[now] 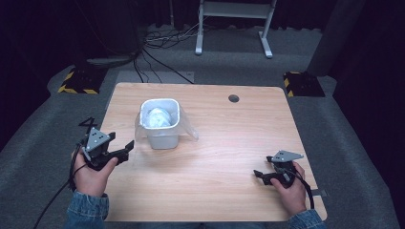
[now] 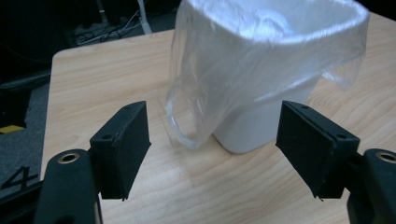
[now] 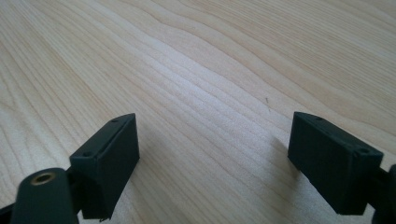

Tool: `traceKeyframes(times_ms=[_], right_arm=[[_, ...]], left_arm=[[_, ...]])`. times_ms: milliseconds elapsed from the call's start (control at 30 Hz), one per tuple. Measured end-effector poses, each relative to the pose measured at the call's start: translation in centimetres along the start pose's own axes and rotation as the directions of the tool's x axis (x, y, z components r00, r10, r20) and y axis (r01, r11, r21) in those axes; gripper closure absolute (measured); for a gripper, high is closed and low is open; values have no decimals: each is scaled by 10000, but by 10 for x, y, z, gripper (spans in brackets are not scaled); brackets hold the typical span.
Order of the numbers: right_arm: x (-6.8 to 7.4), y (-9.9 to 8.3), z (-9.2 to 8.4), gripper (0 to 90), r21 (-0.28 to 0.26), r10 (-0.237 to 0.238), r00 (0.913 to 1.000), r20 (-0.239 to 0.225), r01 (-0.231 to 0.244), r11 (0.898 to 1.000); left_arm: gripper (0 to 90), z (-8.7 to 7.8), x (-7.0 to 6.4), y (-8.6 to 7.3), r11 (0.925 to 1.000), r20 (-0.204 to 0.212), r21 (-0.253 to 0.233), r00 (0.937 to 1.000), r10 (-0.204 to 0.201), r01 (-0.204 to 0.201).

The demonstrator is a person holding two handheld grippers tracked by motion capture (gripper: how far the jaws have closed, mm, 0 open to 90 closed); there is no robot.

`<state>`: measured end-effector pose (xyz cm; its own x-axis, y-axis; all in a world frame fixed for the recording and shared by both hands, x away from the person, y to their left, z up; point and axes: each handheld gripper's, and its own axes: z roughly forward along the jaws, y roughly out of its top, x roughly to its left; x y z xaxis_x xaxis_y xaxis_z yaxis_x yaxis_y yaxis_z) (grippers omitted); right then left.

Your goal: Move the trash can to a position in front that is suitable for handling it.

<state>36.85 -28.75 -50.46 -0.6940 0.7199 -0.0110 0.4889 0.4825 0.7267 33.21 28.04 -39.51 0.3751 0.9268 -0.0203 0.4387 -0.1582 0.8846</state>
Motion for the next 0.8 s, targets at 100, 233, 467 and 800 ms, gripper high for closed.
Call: traceKeyframes(times_ms=[100,233,467,800], right_arm=[[0,0,0,165,-2,7,10000,12,-7,10000],[0,0,0,165,-5,9,10000,17,-9,10000],[0,0,0,165,-4,19,10000,20,-19,10000],[0,0,0,165,-3,20,10000,21,-20,10000]], left_arm=[[251,2,2,10,9998,-79,-188,9999,71,-72],[246,7,5,23,9993,-203,-314,9996,186,-192],[243,21,6,37,9989,-259,-385,9994,242,-252],[222,48,8,53,9980,-27,-598,9998,213,-214]])
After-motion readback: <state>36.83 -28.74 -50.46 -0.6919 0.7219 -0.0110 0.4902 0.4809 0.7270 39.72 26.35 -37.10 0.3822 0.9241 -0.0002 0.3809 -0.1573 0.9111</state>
